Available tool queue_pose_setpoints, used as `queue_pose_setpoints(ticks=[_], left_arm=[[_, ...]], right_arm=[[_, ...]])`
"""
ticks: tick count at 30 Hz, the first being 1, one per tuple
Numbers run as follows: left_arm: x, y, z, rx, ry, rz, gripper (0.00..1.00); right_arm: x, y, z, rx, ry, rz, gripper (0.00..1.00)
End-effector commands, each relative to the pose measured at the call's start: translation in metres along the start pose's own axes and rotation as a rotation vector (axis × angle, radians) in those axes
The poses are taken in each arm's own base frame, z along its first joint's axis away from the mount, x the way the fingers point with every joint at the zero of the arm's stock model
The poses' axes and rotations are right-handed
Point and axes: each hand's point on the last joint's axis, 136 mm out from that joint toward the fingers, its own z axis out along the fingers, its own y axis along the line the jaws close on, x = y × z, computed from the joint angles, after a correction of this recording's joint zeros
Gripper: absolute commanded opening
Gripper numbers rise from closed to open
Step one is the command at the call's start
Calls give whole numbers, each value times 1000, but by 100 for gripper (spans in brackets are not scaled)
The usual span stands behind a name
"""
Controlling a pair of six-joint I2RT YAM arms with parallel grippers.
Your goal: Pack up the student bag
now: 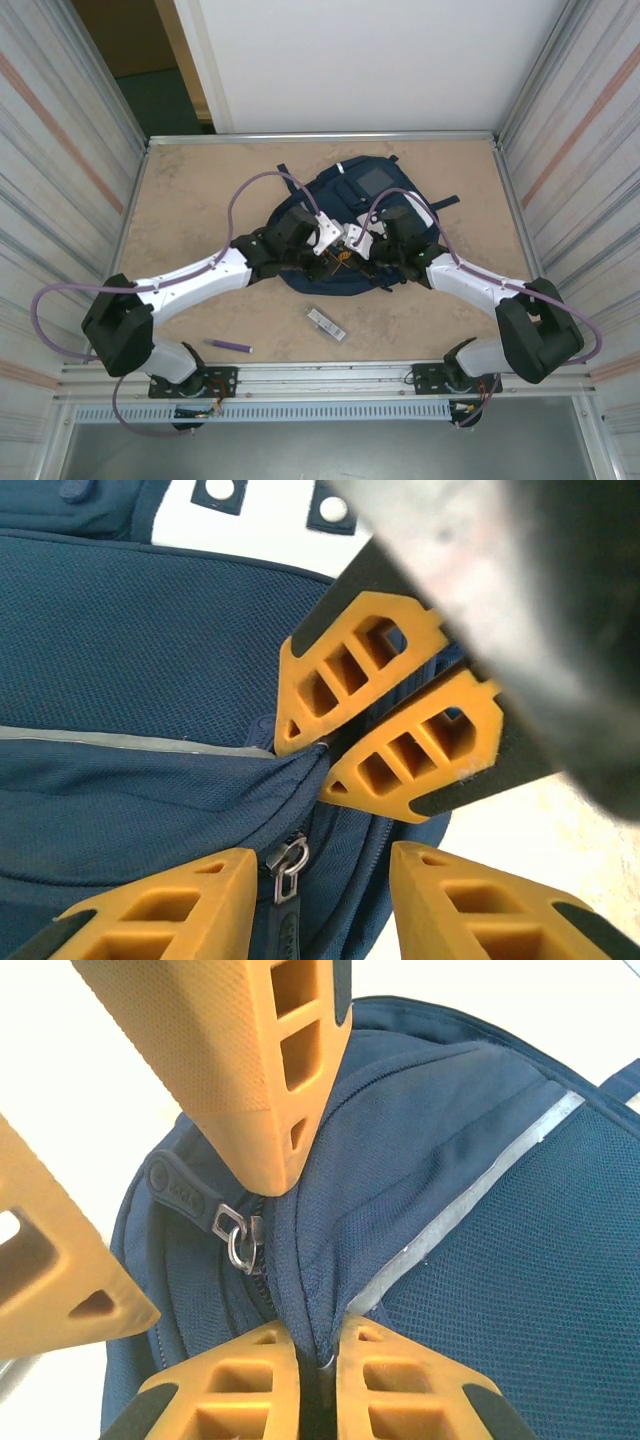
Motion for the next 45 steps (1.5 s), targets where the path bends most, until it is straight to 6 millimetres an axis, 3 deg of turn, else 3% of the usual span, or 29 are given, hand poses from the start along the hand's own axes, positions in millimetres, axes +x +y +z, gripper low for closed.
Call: queue_pose_setpoints(ticks=[1, 7, 14, 23, 30, 35, 36, 45], left_arm=[[8, 24, -5, -126, -11, -28, 41], [23, 16, 1, -42, 10, -31, 43], [33, 26, 10, 47, -43, -132, 42], [44, 21, 12, 78, -88, -44, 44], [34, 1, 12, 198, -142, 40, 28], [25, -4, 3, 221, -189, 71, 1], [24, -5, 1, 220, -200, 82, 0], [48, 46, -18, -13, -199, 31, 0]], right_arm=[[-27, 7, -11, -43, -115, 0, 0], [-28, 8, -12, -52, -120, -2, 0], [-28, 10, -13, -56, -112, -13, 0], [-27, 12, -13, -65, -104, -15, 0], [-28, 13, -13, -72, -105, -15, 0], [-28, 10, -13, -63, -92, -7, 0], [-26, 9, -13, -54, -85, -6, 0], [-8, -24, -27, 85, -52, 5, 0]])
